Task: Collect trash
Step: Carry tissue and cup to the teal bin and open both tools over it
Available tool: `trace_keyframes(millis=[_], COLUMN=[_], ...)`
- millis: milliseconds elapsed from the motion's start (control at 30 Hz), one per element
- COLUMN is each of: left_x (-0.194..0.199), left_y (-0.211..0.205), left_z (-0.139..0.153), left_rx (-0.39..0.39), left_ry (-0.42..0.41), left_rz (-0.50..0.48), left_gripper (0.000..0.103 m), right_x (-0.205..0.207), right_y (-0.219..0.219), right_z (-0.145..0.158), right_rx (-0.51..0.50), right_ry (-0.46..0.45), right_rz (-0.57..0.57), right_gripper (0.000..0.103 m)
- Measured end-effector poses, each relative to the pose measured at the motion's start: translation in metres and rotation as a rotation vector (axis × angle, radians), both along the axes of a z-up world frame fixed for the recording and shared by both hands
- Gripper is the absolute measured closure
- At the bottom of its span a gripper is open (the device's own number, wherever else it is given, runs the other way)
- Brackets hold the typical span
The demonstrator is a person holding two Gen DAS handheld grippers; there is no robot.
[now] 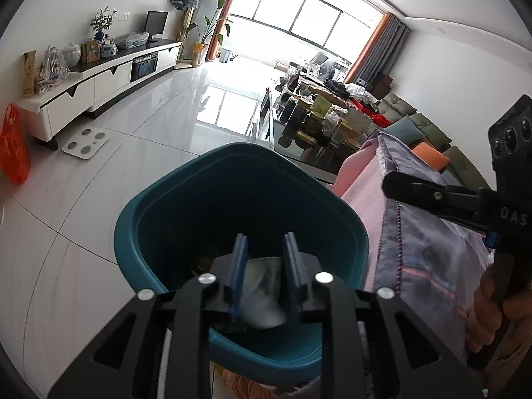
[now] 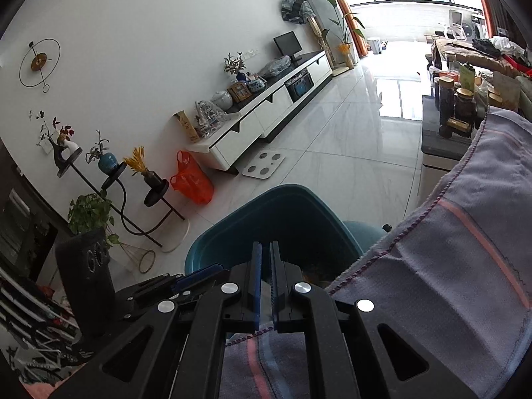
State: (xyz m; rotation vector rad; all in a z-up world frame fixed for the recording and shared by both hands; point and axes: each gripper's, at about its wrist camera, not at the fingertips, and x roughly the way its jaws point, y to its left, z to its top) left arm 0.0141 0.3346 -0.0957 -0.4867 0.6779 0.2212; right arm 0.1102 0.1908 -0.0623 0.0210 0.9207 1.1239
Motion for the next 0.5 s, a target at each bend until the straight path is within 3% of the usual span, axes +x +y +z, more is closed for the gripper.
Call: trace_keyframes(millis=[67, 200, 500], left_x=[-0.001, -0.007, -0.03], left_y=[0.001, -0.003, -0.05], left_z=[-0.001, 0.007, 0.052], left_rx=[-0.004, 0.007, 0.092], left_ry=[-0.002, -0.04, -0.193], left_rz=[0.001, -0.007, -0.098], left_gripper=[0.075, 0.075, 0.057], right_x=[0.001, -0.002, -0.024], right_y=[-0.006, -0.02, -0.077], right_z=[0.001, 0.008, 0.032], right_rx=[0.008, 0.022, 0.083], right_ry=[0.0, -0.021, -0.113], right_rz=[-0.007, -0.021, -0.059], right_gripper=[0.097, 0.085, 0.065])
